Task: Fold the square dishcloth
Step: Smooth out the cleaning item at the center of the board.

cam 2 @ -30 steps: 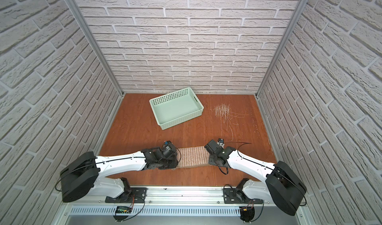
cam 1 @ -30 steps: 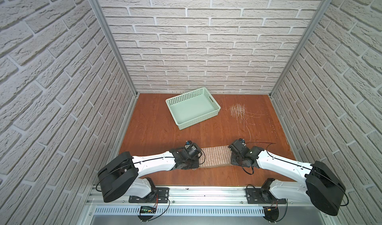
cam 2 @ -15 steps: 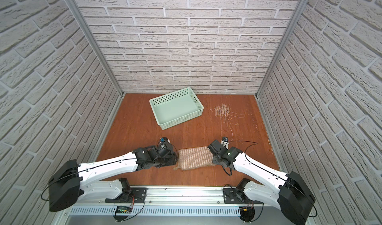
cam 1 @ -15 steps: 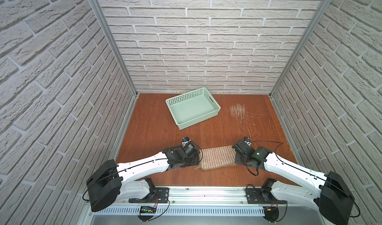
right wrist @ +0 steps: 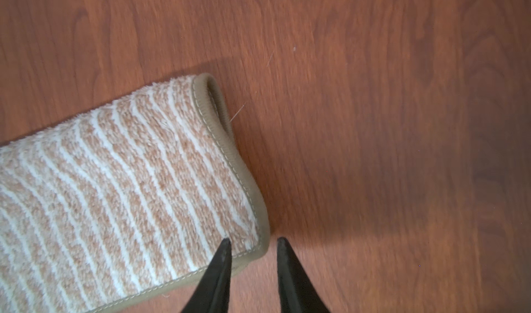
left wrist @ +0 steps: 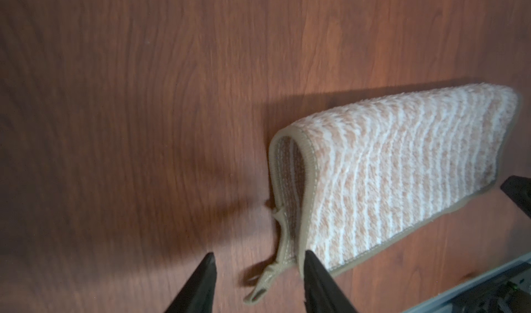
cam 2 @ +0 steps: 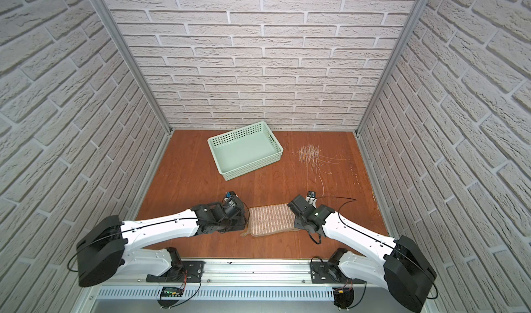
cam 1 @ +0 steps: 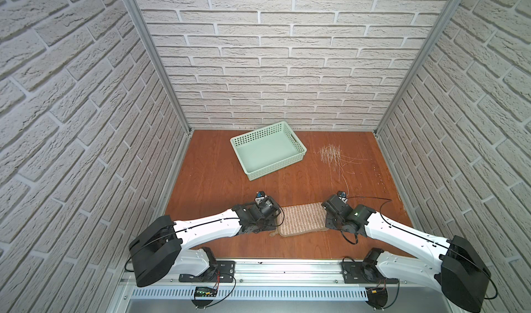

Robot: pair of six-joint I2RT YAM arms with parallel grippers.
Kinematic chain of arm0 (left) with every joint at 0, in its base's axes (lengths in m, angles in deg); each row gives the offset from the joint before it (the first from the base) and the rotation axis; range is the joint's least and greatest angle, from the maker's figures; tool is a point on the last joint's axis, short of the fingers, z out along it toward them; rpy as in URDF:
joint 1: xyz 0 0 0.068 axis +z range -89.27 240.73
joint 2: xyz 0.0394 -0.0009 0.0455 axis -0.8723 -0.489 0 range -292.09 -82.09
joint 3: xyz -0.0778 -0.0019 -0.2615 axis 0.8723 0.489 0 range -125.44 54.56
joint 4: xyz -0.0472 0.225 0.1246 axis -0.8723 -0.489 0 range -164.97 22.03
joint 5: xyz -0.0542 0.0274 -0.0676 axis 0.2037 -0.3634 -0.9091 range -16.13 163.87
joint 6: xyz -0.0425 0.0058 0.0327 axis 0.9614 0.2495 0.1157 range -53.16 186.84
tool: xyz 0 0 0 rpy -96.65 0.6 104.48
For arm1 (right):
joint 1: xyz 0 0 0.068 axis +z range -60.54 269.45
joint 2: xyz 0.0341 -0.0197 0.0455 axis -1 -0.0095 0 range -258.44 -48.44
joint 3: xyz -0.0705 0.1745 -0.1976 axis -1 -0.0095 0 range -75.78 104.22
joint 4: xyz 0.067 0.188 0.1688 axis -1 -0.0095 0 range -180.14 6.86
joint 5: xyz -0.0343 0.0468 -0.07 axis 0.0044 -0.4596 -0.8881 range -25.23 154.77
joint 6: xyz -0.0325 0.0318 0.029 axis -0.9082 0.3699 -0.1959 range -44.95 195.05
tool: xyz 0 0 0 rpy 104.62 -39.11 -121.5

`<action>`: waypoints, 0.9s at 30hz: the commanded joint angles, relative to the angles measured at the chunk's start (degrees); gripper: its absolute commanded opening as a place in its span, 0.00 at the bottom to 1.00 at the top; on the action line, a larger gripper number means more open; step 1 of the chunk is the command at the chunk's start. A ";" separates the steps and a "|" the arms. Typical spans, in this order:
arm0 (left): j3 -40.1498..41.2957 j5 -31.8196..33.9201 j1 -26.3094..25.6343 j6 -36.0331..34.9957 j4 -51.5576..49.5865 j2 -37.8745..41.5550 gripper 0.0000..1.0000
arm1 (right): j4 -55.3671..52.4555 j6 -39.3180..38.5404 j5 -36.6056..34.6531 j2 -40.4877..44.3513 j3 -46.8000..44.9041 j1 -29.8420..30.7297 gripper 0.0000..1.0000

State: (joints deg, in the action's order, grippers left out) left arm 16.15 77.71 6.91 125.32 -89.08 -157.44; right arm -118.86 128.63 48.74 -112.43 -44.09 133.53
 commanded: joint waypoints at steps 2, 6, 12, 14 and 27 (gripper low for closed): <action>-3.75 0.32 -0.14 -3.36 2.86 -2.86 0.45 | 1.95 0.46 0.69 -1.05 -1.11 -0.05 0.30; -5.56 0.06 -0.15 -4.59 2.68 -5.13 0.48 | 2.09 0.47 0.70 -0.63 -1.19 -0.04 0.29; -7.50 0.05 -0.06 -5.39 0.84 -8.55 0.47 | 1.29 0.37 0.28 0.75 -0.97 -0.09 0.29; -7.60 -0.41 0.02 -5.31 1.01 -9.21 0.45 | 0.88 0.29 0.06 1.47 -0.84 -0.09 0.29; -8.42 -4.75 1.15 -6.29 2.84 -11.27 0.11 | -2.38 -0.27 -1.97 4.75 0.40 -0.10 0.30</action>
State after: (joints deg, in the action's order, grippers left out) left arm 8.76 74.69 7.21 119.99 -87.04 -168.32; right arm -119.15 128.59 48.59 -108.78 -44.51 133.53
